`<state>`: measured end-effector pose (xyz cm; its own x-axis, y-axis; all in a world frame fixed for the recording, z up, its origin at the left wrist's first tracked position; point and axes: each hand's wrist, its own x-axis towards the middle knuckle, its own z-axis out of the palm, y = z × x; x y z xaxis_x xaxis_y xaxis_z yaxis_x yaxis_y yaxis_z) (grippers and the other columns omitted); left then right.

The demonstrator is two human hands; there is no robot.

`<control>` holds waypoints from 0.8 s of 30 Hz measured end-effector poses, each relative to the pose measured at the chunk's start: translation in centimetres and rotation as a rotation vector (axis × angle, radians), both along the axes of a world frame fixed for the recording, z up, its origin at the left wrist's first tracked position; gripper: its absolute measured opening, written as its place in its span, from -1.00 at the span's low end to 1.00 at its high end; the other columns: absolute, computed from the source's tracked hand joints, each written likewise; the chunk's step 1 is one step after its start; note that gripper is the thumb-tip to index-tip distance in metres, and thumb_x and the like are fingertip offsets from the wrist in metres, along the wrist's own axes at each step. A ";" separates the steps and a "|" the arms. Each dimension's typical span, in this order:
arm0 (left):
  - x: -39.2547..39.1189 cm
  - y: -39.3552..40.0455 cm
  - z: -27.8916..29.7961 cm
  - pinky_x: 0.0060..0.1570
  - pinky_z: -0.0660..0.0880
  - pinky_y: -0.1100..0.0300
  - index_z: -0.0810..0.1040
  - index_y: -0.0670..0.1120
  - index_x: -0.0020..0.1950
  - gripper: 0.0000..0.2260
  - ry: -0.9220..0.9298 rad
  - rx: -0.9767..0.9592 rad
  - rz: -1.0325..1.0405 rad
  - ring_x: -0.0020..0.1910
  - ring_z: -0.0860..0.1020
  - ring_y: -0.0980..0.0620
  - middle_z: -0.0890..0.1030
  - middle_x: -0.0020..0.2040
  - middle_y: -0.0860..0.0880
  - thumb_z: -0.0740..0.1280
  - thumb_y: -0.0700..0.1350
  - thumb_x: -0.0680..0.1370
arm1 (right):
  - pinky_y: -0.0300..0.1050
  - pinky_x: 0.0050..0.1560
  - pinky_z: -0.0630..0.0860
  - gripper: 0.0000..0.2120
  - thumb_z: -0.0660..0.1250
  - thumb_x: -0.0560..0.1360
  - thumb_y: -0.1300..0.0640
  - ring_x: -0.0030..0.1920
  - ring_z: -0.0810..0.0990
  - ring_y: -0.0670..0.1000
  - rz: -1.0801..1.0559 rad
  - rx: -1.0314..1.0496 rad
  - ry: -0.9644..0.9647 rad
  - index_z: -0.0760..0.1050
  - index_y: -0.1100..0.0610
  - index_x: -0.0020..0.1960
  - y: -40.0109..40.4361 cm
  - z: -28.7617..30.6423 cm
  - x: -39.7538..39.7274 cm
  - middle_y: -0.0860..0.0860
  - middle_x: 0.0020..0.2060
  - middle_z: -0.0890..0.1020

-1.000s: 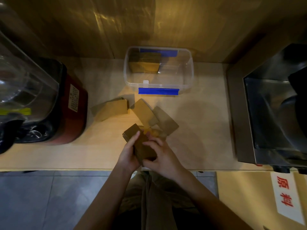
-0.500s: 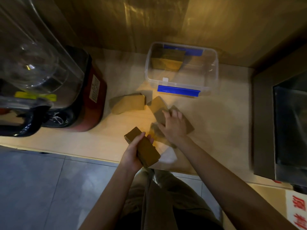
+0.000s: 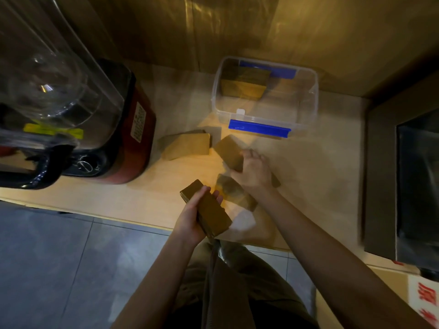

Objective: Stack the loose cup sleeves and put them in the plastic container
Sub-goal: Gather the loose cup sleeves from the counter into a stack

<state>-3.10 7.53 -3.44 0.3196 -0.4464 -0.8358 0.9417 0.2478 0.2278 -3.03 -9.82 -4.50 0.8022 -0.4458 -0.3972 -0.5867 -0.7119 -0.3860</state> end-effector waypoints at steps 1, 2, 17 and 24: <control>0.0 -0.1 0.0 0.06 0.49 0.03 0.54 -0.04 0.06 -0.63 -0.004 0.003 -0.008 -0.04 0.60 0.00 0.69 -0.15 -0.04 0.43 0.01 0.29 | 0.06 0.31 0.34 -0.46 0.33 0.42 -0.09 0.30 0.36 0.15 0.002 0.020 -0.018 0.32 0.13 0.30 -0.1 0.3 -0.7 0.13 0.27 0.44; 0.0 -0.1 -0.1 0.05 0.50 0.03 0.54 -0.04 0.08 -0.62 -0.005 0.005 -0.014 -0.04 0.61 0.00 0.69 -0.14 -0.04 0.42 0.01 0.30 | 0.05 0.30 0.35 -0.49 0.34 0.42 -0.07 0.29 0.37 0.15 0.011 0.031 -0.043 0.35 0.12 0.29 0.0 0.5 -1.7 0.13 0.25 0.46; -1.0 0.1 0.3 -0.07 0.51 0.02 0.54 -0.03 -0.01 -0.75 -0.019 0.002 -0.040 -0.09 0.59 0.02 0.64 -0.11 -0.03 0.36 0.02 0.37 | -0.02 0.23 0.32 -0.52 0.32 0.43 -0.03 0.25 0.34 0.12 0.203 -0.103 -0.002 0.33 0.10 0.29 3.0 -1.6 -8.7 0.11 0.26 0.41; -1.1 0.3 0.6 -0.15 0.50 0.06 0.53 -0.03 0.01 -0.69 -0.029 0.014 -0.049 -0.07 0.58 0.01 0.63 -0.09 -0.03 0.38 0.03 0.30 | -0.05 0.25 0.32 -0.53 0.29 0.46 -0.01 0.28 0.31 0.10 0.202 -0.107 -0.016 0.29 0.10 0.31 3.2 -1.8 -8.7 0.11 0.30 0.36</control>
<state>-4.21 7.84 -2.85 0.3221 -0.4505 -0.8327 0.9454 0.1982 0.2585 -11.72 -6.63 -6.26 0.8852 -0.3141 -0.3431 -0.4224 -0.8517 -0.3101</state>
